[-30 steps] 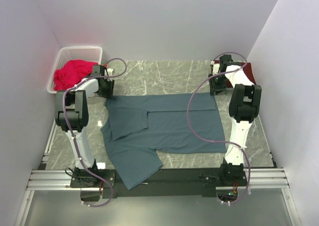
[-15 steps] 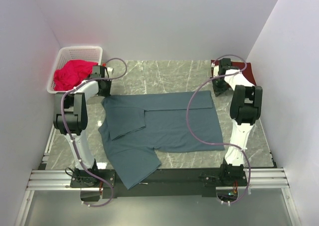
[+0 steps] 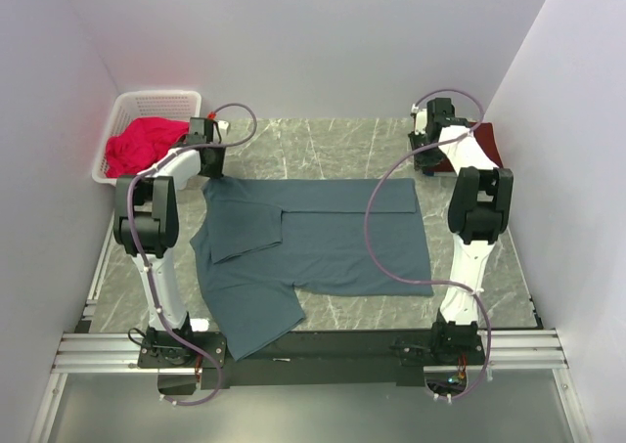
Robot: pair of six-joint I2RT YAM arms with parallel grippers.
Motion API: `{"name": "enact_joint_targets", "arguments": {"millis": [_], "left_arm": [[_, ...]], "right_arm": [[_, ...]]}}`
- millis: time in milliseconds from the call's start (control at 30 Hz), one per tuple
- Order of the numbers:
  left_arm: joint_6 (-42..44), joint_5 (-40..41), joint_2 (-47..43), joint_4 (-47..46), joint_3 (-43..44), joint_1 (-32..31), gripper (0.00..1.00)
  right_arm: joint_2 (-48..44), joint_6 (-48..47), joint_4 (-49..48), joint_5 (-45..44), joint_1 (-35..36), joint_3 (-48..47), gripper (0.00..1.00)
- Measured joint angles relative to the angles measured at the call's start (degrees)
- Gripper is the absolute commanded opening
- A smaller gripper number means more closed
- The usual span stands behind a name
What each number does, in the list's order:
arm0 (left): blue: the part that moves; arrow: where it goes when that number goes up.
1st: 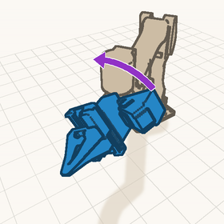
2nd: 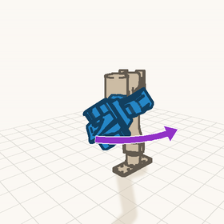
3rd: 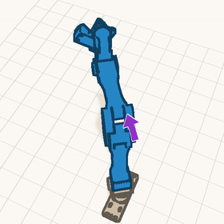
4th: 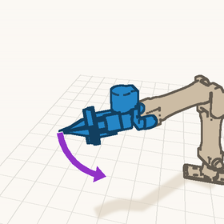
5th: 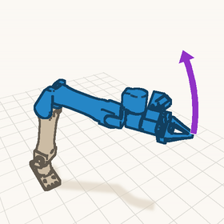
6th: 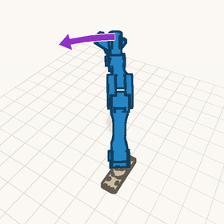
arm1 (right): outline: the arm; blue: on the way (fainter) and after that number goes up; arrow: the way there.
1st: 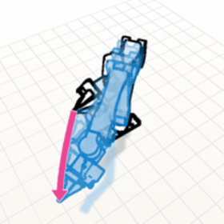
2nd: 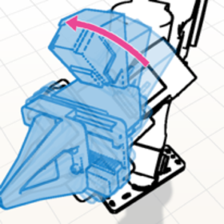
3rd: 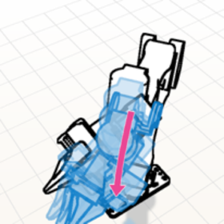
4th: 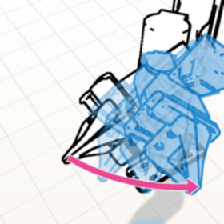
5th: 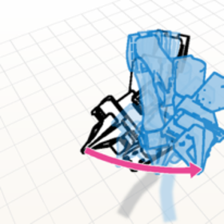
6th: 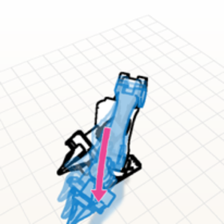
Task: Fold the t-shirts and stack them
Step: Fold the tshirt
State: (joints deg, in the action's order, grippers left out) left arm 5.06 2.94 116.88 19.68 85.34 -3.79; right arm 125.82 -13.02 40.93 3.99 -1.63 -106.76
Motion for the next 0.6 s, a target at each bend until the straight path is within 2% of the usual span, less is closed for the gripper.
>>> {"name": "enact_joint_targets", "arguments": {"millis": [267,367,500,600], "left_arm": [[-0.2,0.0,0.1,0.8,0.0,0.0,0.60],[-0.2,0.0,0.1,0.8,-0.2,0.0,0.66],[-0.2,-0.2,-1.4,1.0,-2.0,0.0,0.68],[-0.2,-1.0,-4.8,2.4,-4.6,0.0,0.74]], "right_arm": [[-3.2,2.5,5.9,5.0,0.0,4.8,0.34],[-3.2,3.6,7.7,6.1,-0.1,6.4,0.34],[-3.2,4.8,9.8,7.1,-0.3,7.8,0.35],[-3.2,5.6,10.3,7.3,-0.5,8.4,0.40]]}}
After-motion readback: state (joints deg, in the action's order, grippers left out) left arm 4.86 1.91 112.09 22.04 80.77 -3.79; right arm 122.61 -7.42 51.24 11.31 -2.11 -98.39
